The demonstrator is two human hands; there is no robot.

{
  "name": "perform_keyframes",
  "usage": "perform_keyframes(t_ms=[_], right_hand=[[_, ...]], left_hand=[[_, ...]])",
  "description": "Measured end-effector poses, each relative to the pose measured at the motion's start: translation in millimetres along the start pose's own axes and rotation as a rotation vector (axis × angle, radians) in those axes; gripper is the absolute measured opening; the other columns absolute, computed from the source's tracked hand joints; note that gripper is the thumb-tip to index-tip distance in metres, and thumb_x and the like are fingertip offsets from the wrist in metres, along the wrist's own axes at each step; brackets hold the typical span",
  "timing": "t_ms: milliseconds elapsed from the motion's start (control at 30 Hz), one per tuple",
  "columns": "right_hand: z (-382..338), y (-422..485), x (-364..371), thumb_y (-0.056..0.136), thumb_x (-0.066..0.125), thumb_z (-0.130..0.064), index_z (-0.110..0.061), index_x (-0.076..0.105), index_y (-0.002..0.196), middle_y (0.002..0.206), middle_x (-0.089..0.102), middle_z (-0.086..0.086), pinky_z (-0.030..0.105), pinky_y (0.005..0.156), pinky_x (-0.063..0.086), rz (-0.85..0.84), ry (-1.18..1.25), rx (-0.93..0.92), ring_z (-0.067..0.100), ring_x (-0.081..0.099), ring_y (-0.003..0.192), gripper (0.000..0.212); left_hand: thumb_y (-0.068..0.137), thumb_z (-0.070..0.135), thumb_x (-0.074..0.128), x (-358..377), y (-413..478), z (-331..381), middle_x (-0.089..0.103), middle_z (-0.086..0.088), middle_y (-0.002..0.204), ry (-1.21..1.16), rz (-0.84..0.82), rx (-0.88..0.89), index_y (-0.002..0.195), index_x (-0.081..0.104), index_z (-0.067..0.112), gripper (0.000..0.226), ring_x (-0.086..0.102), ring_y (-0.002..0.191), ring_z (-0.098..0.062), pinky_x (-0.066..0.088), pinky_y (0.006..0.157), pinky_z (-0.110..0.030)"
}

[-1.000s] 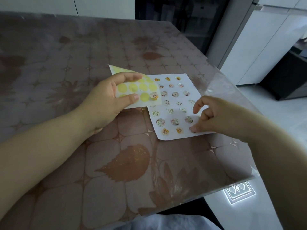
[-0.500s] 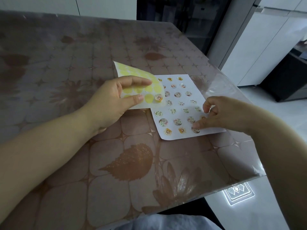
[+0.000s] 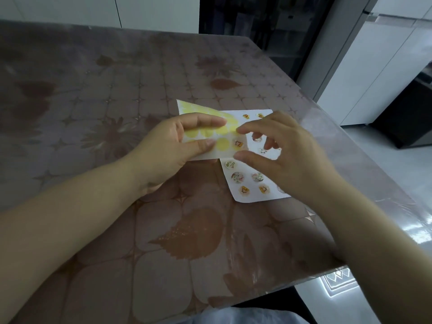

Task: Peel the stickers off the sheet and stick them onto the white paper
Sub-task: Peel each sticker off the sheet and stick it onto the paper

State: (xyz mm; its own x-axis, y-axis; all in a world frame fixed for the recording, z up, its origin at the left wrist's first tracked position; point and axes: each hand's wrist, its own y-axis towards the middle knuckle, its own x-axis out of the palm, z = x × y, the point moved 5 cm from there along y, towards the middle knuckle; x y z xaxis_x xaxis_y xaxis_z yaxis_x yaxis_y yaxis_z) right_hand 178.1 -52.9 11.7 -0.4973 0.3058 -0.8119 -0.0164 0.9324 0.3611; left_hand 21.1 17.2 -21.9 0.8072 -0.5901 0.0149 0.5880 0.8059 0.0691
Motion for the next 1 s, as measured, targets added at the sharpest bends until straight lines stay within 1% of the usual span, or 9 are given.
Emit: perform_keyframes(t_ms=[133, 233, 367, 500, 600, 700, 800, 900, 1000], right_hand=[[-1.3, 0.6, 2.2, 0.079, 0.069, -0.034, -0.027, 0.07, 0.098, 0.086, 0.048, -0.021, 0.008, 0.064, 0.037, 0.177, 0.04, -0.031, -0.004, 0.049, 0.068, 0.02], [-1.5, 0.1, -0.8, 0.082, 0.069, -0.022, -0.023, 0.072, 0.089, 0.084, 0.053, -0.019, 0.006, 0.067, 0.038, 0.219, 0.11, -0.04, 0.0, 0.05, 0.068, 0.008], [5.7, 1.2, -0.1, 0.085, 0.065, -0.018, -0.026, 0.066, 0.077, 0.075, 0.065, -0.013, 0.011, 0.064, 0.043, 0.144, 0.297, 0.109, 0.002, 0.054, 0.064, 0.011], [16.8, -2.7, -12.4, 0.084, 0.066, -0.02, -0.022, 0.069, 0.081, 0.071, 0.072, -0.009, 0.017, 0.066, 0.05, 0.018, 0.462, 0.256, 0.004, 0.065, 0.065, 0.005], [32.4, -15.5, -26.5, 0.076, 0.072, -0.017, -0.027, 0.073, 0.077, 0.074, 0.074, -0.009, 0.021, 0.075, 0.054, -0.064, 0.439, 0.323, 0.006, 0.069, 0.072, 0.01], [51.0, -30.3, -40.6, 0.072, 0.075, -0.017, -0.028, 0.075, 0.073, 0.073, 0.074, -0.009, 0.018, 0.08, 0.053, -0.095, 0.375, 0.402, 0.007, 0.07, 0.074, 0.012], [62.3, -42.0, -52.3, 0.072, 0.072, -0.021, -0.033, 0.075, 0.073, 0.071, 0.074, -0.006, 0.025, 0.078, 0.054, -0.052, 0.344, 0.438, 0.008, 0.069, 0.067, 0.013], [63.2, -46.9, -54.9, 0.07, 0.066, -0.031, -0.03, 0.076, 0.073, 0.073, 0.074, -0.005, 0.033, 0.077, 0.055, -0.051, 0.356, 0.443, 0.014, 0.069, 0.07, 0.01], [66.1, -48.0, -52.0, 0.075, 0.066, -0.03, -0.028, 0.076, 0.072, 0.073, 0.074, -0.005, 0.033, 0.077, 0.053, -0.087, 0.356, 0.453, 0.015, 0.069, 0.07, 0.011]], left_hand=[[0.08, 0.008, 0.062, 0.4, 0.8, -1.5, 0.072, -0.004, 0.11, -0.049, -0.01, -0.027, 0.105, 0.069, 0.02, 0.03, 0.07, 0.097, -0.015, 0.057, 0.079, -0.022], [0.084, 0.002, 0.06, 1.3, 1.6, -2.7, 0.072, -0.005, 0.112, -0.039, -0.016, -0.017, 0.106, 0.069, 0.021, 0.029, 0.07, 0.099, -0.016, 0.056, 0.083, -0.023], [0.087, 0.0, 0.06, 1.0, 0.7, -1.4, 0.068, 0.0, 0.119, 0.044, -0.013, 0.017, 0.113, 0.066, 0.021, 0.034, 0.066, 0.108, -0.013, 0.052, 0.093, -0.023], [0.085, -0.001, 0.065, -3.8, 2.1, 0.7, 0.055, 0.016, 0.129, 0.109, 0.032, 0.075, 0.124, 0.055, 0.032, 0.052, 0.056, 0.12, -0.006, 0.045, 0.102, -0.025], [0.075, 0.005, 0.068, -11.8, 4.2, 0.6, 0.055, 0.006, 0.131, 0.077, 0.081, 0.091, 0.124, 0.052, 0.037, 0.061, 0.059, 0.116, -0.011, 0.049, 0.098, -0.027], [0.064, 0.005, 0.068, -18.1, 5.8, 0.1, 0.057, -0.005, 0.131, 0.061, 0.124, 0.082, 0.117, 0.056, 0.039, 0.064, 0.062, 0.113, -0.018, 0.051, 0.096, -0.031], [0.065, 0.013, 0.071, -18.5, 6.5, -3.0, 0.059, 0.002, 0.129, 0.107, 0.148, 0.053, 0.11, 0.064, 0.036, 0.051, 0.06, 0.117, -0.015, 0.049, 0.098, -0.031], [0.077, 0.029, 0.064, -23.6, 6.7, -3.2, 0.069, 0.007, 0.11, 0.105, 0.236, 0.035, 0.092, 0.074, 0.033, 0.018, 0.061, 0.11, -0.012, 0.043, 0.1, -0.032], [0.092, 0.016, 0.054, -34.1, 8.1, -1.8, 0.069, 0.007, 0.094, 0.108, 0.366, 0.039, 0.086, 0.075, 0.032, 0.026, 0.061, 0.093, -0.012, 0.047, 0.088, -0.029]])
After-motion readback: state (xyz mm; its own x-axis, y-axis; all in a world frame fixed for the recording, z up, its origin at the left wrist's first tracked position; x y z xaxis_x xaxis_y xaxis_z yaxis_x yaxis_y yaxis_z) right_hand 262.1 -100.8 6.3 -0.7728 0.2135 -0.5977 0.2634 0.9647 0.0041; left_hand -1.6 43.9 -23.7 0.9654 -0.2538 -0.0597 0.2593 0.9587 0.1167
